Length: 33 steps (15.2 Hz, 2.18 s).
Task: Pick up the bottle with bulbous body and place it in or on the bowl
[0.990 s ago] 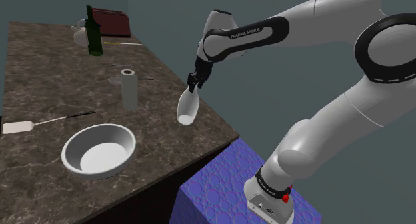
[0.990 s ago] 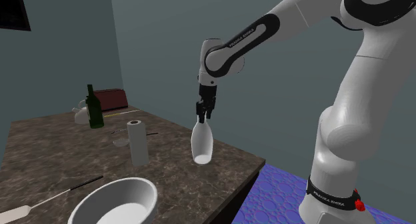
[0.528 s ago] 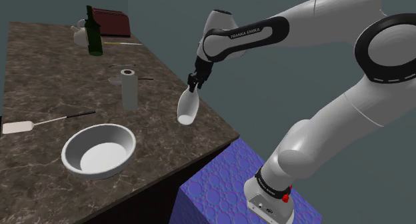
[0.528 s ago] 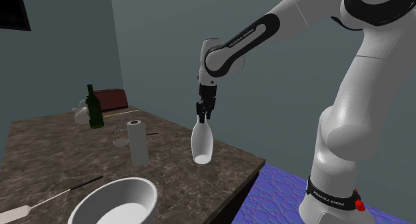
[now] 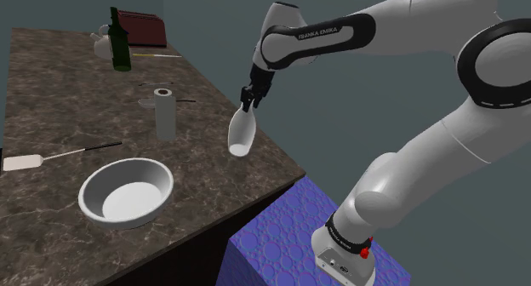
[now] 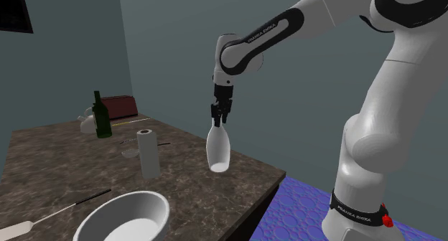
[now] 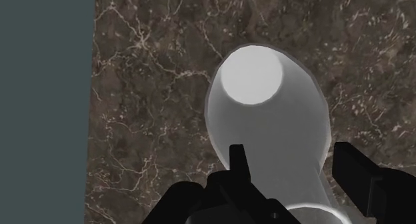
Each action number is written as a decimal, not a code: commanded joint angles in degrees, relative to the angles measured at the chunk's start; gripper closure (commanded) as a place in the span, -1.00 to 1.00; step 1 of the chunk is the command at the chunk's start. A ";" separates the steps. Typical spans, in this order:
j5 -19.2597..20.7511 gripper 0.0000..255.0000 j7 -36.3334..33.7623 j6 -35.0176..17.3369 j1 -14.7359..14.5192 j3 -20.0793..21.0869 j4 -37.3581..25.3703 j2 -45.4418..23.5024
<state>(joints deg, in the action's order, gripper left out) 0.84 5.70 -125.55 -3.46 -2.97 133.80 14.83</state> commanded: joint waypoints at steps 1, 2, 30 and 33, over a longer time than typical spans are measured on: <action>0.02 1.00 -0.06 1.78 -0.01 0.05 -0.90 0.89; 0.03 1.00 -0.06 2.58 -0.01 0.07 -1.45 1.14; -0.73 1.00 -8.26 21.89 -3.05 5.78 -19.97 1.87; -0.91 1.00 -12.35 23.33 -4.50 8.48 -22.87 0.39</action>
<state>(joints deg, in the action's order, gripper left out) -0.03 -5.17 -102.84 -7.47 4.57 112.13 15.77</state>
